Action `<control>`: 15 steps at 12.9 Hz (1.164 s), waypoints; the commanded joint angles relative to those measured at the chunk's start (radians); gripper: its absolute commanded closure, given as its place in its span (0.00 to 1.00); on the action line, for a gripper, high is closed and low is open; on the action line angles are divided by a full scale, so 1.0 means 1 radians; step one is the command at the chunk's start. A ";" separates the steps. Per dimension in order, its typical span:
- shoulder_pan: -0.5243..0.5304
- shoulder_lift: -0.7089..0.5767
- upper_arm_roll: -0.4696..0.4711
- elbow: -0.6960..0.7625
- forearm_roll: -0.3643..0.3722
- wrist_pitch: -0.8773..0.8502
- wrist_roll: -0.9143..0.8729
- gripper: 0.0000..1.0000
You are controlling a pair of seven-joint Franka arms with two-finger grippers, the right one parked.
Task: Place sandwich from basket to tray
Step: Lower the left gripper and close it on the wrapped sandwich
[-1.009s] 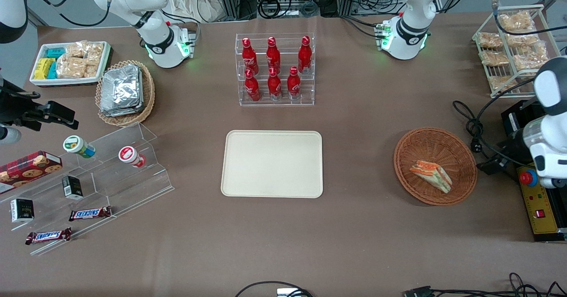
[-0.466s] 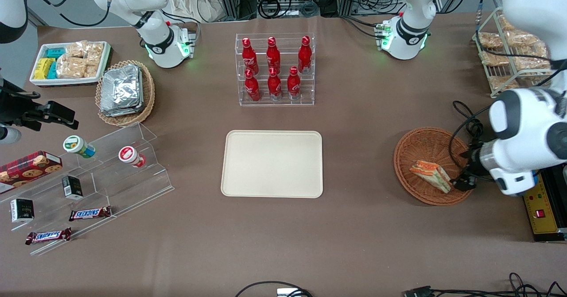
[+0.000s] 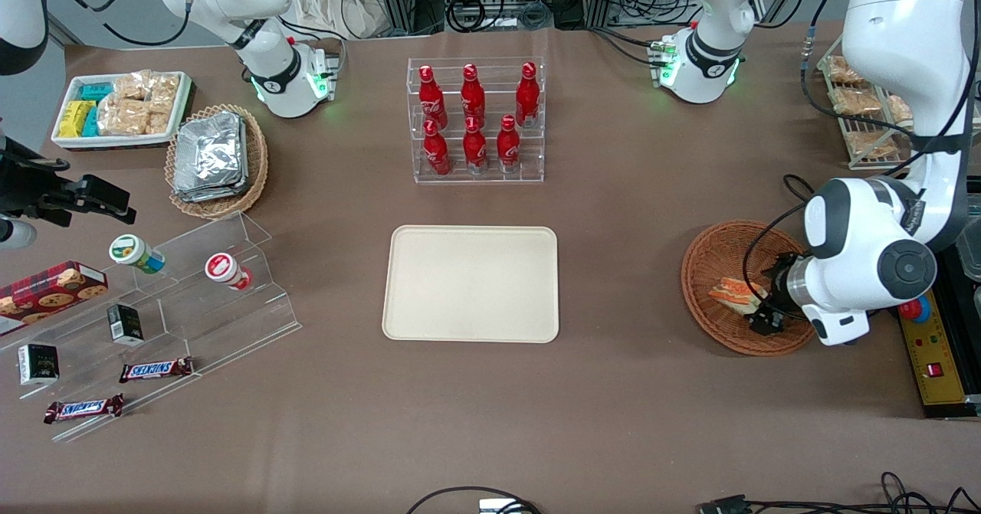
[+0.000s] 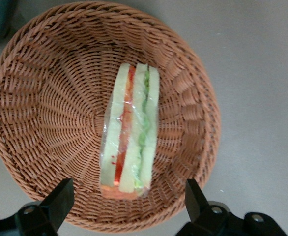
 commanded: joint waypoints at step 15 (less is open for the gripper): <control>0.000 0.023 0.007 -0.095 0.076 0.124 -0.022 1.00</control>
